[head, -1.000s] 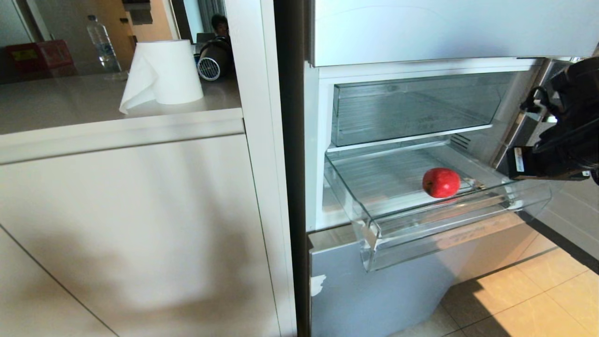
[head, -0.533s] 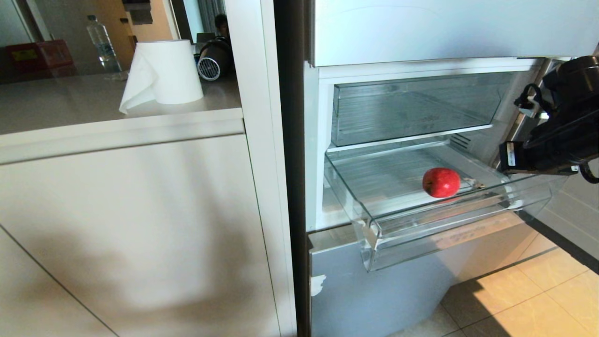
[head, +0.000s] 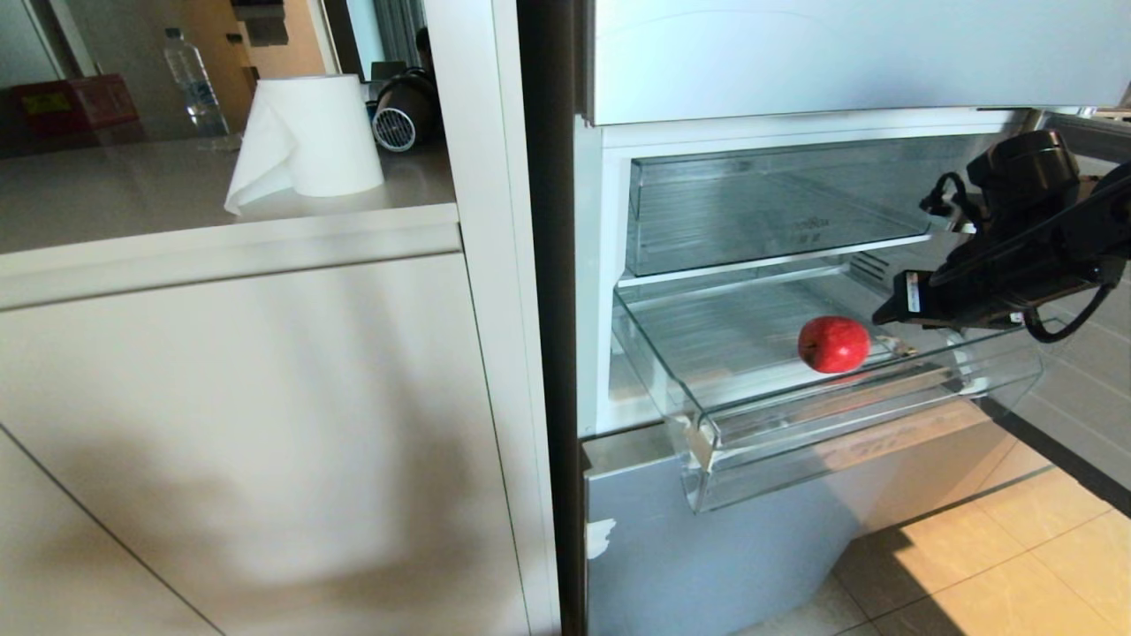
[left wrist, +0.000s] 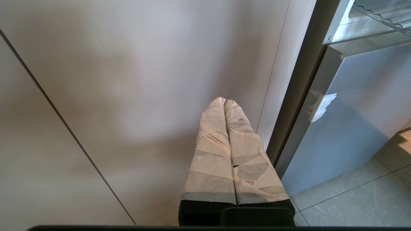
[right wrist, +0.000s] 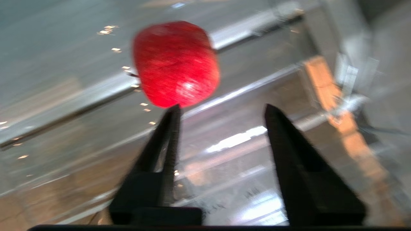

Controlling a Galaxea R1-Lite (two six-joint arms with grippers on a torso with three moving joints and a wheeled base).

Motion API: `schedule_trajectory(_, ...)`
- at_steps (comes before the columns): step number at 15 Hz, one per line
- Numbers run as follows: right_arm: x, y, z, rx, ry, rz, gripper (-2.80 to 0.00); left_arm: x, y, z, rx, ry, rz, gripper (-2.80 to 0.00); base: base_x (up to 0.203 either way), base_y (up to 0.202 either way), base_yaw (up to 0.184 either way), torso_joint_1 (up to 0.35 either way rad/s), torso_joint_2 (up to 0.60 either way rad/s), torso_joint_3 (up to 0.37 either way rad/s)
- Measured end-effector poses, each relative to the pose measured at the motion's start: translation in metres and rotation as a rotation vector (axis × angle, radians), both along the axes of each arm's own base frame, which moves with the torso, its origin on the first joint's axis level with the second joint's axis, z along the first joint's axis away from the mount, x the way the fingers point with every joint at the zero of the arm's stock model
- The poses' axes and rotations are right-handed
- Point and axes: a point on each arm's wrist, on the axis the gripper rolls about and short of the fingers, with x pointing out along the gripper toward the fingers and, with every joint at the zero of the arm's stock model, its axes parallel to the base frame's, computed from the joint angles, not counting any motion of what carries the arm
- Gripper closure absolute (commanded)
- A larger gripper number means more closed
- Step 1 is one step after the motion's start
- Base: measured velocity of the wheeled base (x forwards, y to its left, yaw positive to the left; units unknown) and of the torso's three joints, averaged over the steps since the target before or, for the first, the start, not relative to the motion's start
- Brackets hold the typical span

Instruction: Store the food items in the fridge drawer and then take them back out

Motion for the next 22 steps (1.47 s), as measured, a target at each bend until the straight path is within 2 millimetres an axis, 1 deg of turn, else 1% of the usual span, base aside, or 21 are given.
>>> schedule_trajectory(5, 0.02, 0.003, -0.007, 0.028, -0.003, 0.042, -2.8, 0.0, 0.0, 0.0, 0.0, 0.0, 0.0, 0.0, 0.0, 0.0, 0.0, 0.0, 0.0, 0.0)
schedule_trajectory(12, 0.043, 0.016, -0.031, 0.036, 0.041, 0.076, -2.8, 0.0, 0.0, 0.0, 0.0, 0.0, 0.0, 0.0, 0.0, 0.0, 0.0, 0.0, 0.0, 0.0)
schedule_trajectory(16, 0.053, 0.02, -0.04, 0.037, 0.049, 0.084, -2.8, 0.0, 0.0, 0.0, 0.0, 0.0, 0.0, 0.0, 0.0, 0.0, 0.0, 0.0, 0.0, 0.0)
schedule_trajectory(17, 0.056, 0.021, -0.041, 0.037, 0.05, 0.084, 0.0, 0.0, 0.0, 0.0, 0.0, 0.0, 0.0, 0.0, 0.0, 0.0, 0.0, 0.0, 0.0, 0.0)
schedule_trajectory(22, 0.068, 0.026, -0.051, 0.04, 0.054, 0.089, 0.0, 0.0, 0.0, 0.0, 0.0, 0.0, 0.0, 0.0, 0.0, 0.0, 0.0, 0.0, 0.0, 0.0)
